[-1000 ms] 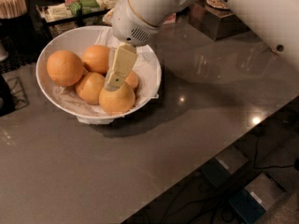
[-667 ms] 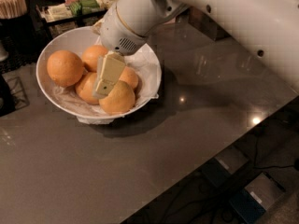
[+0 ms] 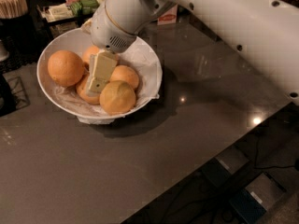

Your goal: Pick orange from white bowl

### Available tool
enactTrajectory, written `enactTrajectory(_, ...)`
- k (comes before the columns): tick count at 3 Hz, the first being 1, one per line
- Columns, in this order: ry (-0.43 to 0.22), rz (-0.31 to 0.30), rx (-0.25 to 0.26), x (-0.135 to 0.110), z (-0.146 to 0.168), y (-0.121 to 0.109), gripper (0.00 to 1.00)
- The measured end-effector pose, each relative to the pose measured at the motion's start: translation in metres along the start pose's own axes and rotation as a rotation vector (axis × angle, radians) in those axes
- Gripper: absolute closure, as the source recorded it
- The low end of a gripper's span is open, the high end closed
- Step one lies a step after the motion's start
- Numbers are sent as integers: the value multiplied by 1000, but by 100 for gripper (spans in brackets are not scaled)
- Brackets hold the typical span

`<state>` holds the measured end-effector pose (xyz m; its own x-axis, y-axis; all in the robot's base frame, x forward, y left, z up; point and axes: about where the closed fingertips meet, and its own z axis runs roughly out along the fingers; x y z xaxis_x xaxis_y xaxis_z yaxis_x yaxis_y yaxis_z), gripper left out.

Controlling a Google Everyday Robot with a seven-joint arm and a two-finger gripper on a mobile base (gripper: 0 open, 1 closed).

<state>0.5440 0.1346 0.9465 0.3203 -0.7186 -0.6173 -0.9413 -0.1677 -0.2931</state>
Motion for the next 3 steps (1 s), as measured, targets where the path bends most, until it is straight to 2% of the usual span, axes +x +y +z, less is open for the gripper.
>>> enactTrajectory(1,-25,-54,-29,-12,22,-14,0)
enactTrajectory(3,-48,-69,-45,-17,34,-15,0)
